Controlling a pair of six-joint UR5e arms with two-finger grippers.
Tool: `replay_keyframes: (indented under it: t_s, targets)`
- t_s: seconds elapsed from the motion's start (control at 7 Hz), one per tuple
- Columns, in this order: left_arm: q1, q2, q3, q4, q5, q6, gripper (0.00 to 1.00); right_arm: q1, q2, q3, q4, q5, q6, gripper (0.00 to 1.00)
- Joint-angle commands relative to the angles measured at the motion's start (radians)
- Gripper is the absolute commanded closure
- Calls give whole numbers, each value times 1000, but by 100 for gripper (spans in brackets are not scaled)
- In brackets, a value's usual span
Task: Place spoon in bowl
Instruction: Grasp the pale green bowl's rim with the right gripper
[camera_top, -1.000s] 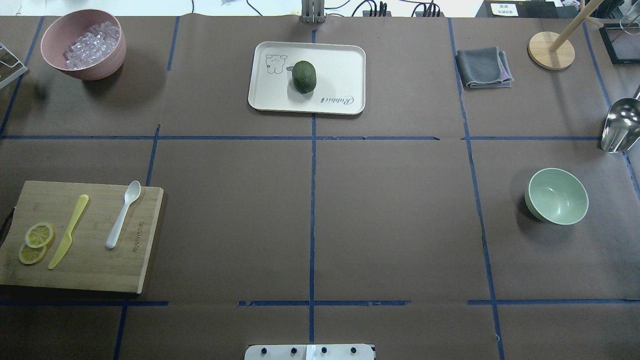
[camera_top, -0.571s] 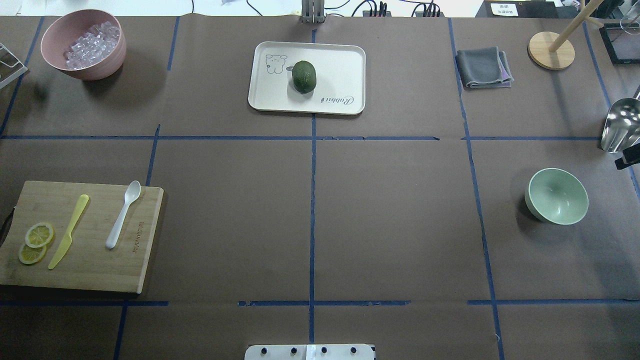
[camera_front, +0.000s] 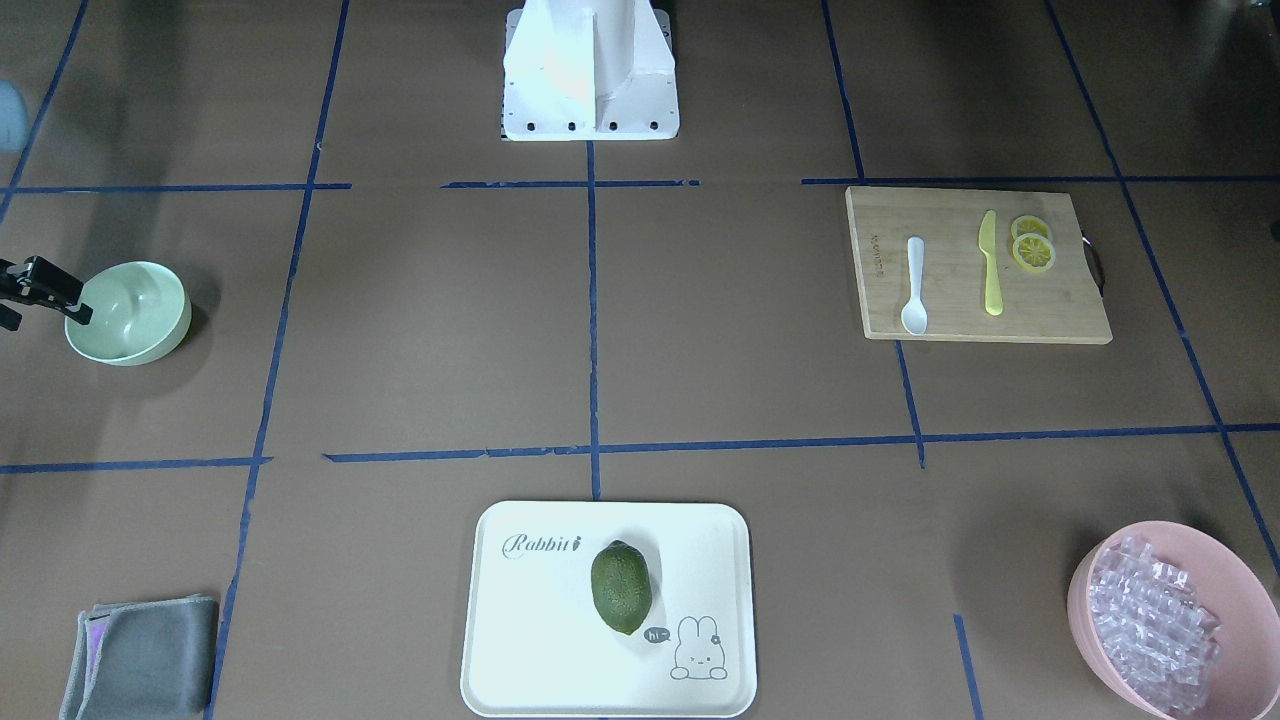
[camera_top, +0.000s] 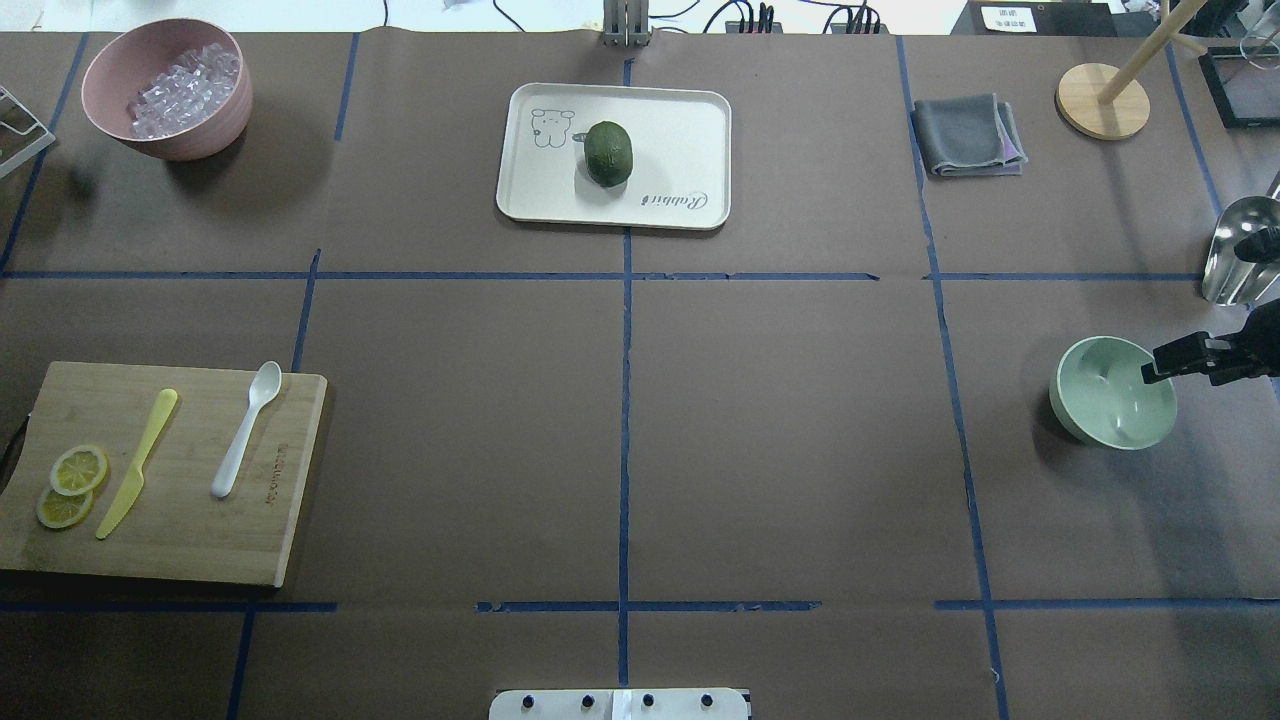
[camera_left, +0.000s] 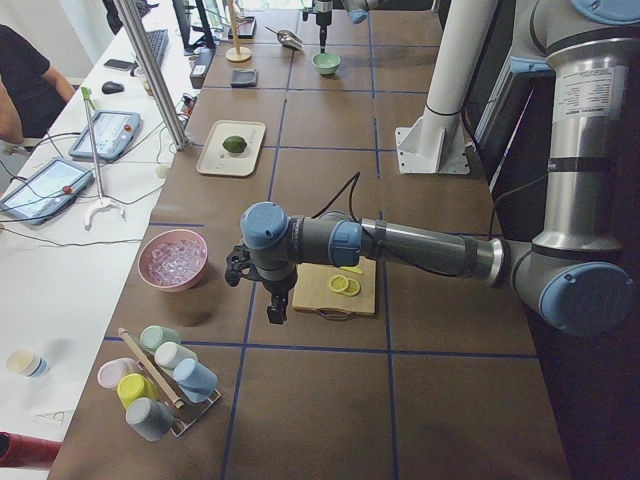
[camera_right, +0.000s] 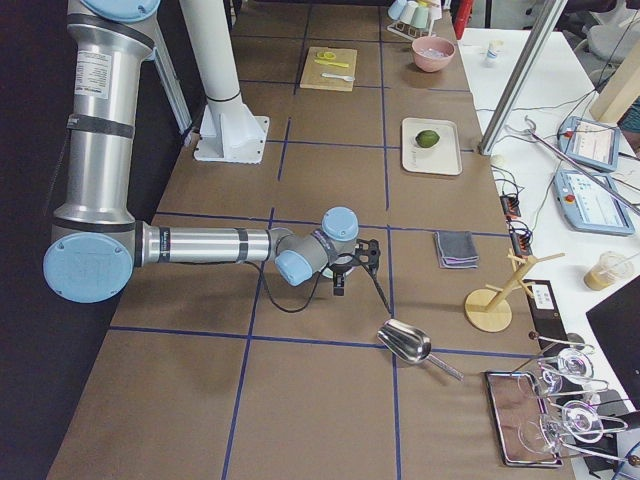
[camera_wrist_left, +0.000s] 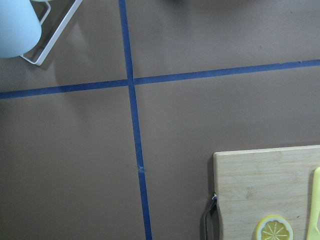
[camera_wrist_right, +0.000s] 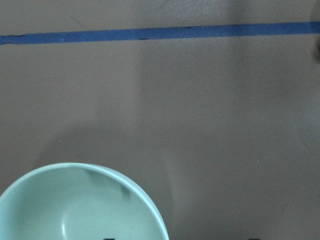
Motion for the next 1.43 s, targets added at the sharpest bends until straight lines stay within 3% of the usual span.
replay_keyframes:
  t_s: [0.0,0.14,0.29,0.71,1.0,1.14,1.29]
  targets:
    - [0,-2,-3,0,1,0,0,-41,13,-29,41,-6,58,47]
    - [0,-2,-3,0,1,0,0,-41,12,-29,49,-4,53,88]
    - [0,-2,-3,0,-1,0,0,-43,12,-29,47,-1,52,100]
    - [0,-3,-9,0,-1,-2,0,-43,114,33,32,129,134,100]
    - [0,7,-19,-24,1,7,0,-165,295,67,27,112,483,100]
    - [0,39,-19,-72,1,7,0,-272,378,66,26,41,610,100]
    - [1,60,-14,-151,1,4,0,-391,463,57,24,-100,717,100]
